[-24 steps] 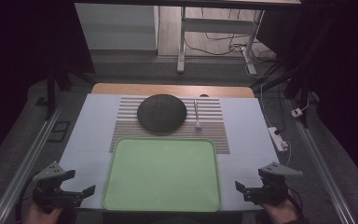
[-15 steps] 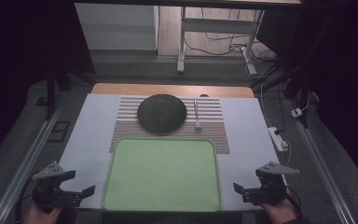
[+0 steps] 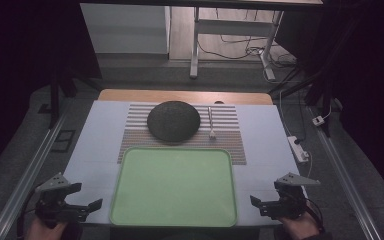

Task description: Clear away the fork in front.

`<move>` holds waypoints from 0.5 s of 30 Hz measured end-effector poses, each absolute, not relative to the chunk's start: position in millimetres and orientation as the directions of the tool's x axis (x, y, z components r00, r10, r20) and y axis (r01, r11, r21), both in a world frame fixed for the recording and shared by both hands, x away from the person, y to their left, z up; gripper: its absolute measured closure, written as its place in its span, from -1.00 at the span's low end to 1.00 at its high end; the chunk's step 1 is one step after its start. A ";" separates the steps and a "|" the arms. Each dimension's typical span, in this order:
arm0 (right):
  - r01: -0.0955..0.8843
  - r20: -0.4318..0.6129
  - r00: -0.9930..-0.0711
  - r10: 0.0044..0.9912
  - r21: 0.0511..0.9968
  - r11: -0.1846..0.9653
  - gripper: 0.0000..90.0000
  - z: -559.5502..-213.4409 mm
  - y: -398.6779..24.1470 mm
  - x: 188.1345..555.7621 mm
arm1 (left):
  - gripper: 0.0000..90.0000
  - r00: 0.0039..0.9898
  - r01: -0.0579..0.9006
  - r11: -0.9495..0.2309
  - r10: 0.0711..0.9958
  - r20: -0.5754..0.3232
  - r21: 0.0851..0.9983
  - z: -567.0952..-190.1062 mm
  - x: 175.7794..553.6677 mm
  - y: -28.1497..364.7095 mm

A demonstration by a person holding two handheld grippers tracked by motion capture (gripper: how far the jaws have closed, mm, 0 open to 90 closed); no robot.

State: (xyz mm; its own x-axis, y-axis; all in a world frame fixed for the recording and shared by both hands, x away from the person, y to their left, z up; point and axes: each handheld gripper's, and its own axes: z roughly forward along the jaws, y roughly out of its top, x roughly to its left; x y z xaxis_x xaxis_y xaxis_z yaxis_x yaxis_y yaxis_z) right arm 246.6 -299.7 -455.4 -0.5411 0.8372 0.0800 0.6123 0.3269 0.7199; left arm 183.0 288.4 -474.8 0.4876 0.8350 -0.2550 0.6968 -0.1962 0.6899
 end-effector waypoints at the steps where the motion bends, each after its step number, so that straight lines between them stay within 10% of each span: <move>1: 0.612 0.074 -0.540 0.838 0.719 0.330 -1.00 -455.4 -298.6 246.1 | -1.00 0.488 0.696 -0.196 0.835 -0.255 0.690 -474.9 183.1 288.3; 15: 0.545 0.003 -0.584 0.811 0.742 0.390 -1.00 -449.7 -294.3 247.0 | -1.00 0.490 0.700 -0.199 0.832 -0.259 0.686 -475.1 183.7 288.5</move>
